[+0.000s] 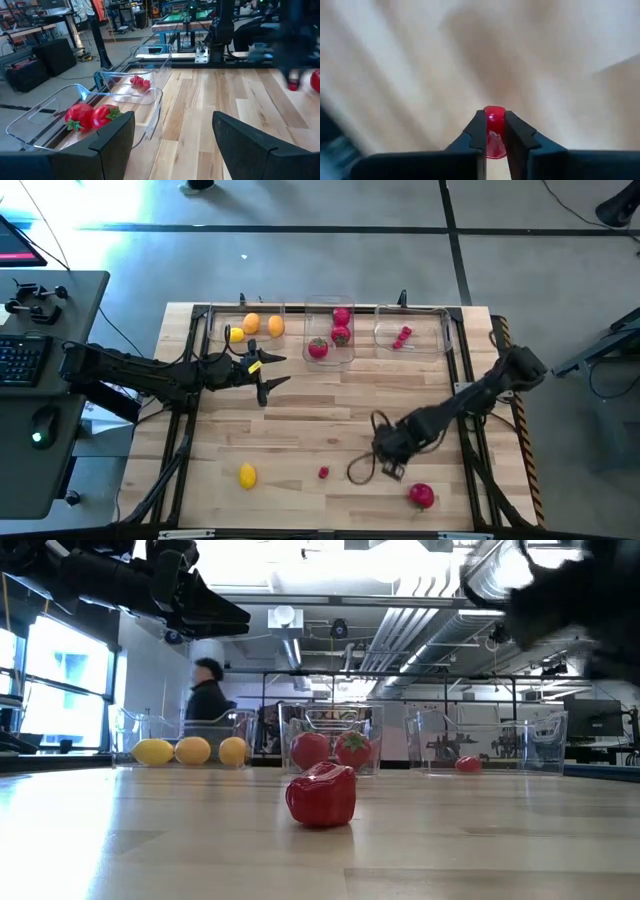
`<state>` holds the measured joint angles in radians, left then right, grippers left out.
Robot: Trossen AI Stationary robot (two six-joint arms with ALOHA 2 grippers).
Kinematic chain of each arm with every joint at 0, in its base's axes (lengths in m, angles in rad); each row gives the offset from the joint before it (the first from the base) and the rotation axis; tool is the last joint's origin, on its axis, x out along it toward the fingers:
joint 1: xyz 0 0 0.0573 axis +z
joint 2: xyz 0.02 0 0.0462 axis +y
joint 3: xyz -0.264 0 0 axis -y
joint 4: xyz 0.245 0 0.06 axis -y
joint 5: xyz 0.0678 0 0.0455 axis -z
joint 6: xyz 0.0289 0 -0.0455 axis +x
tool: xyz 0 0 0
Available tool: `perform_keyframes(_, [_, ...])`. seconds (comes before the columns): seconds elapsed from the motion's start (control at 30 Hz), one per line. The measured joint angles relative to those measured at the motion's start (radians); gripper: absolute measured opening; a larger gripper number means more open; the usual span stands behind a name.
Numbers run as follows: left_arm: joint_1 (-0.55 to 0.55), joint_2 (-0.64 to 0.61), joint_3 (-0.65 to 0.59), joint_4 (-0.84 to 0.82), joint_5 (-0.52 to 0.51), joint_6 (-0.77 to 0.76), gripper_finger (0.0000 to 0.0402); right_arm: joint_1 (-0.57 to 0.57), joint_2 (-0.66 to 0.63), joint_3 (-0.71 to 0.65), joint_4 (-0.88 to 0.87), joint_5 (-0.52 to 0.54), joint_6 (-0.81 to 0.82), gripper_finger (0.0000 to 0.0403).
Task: Sort produce into baskets
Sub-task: Put the chili pepper into the right transparent bin
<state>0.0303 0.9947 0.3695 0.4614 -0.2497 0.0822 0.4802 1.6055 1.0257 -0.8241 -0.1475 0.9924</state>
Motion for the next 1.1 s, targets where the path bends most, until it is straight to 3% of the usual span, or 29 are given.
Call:
perform_keyframes(0.13, [0.000, 0.000, 0.000, 0.000, 0.000, -0.001, 0.0252, -0.107, -0.051, 0.085, -0.190, 0.284, -0.146, 0.0013])
perform_keyframes(0.27, [0.000, 0.000, 0.000, 0.000, 0.000, -0.002, 0.0252, -0.292, -0.096, 0.133, -0.273, 0.539, -0.289, 0.0012])
perform_keyframes(0.4, [0.000, 0.000, 0.000, 0.000, 0.003, -0.003, 0.0252, -0.551, -0.130, 0.145, -0.250, 0.651, -0.444, 0.0012])
perform_keyframes(0.53, [0.000, 0.000, 0.000, -0.001, 0.003, -0.002, 0.0252, -0.842, -0.124, 0.145, -0.129, 0.628, -0.615, 0.0012])
perform_keyframes(0.7, [0.000, 0.000, 0.001, -0.024, 0.003, -0.001, 0.0252, -1.101, -0.106, 0.083, 0.077, 0.409, -0.789, 0.0012])
perform_keyframes(0.83, [0.000, 0.000, 0.001, -0.042, 0.003, -0.001, 0.0252, -1.206, -0.106, 0.001, 0.092, 0.416, -0.785, 0.0012])
perform_keyframes(1.1, [0.000, 0.000, 0.001, -0.043, 0.003, 0.006, 0.0252, -1.307, -0.107, -0.142, 0.209, 0.422, -0.737, 0.0012])
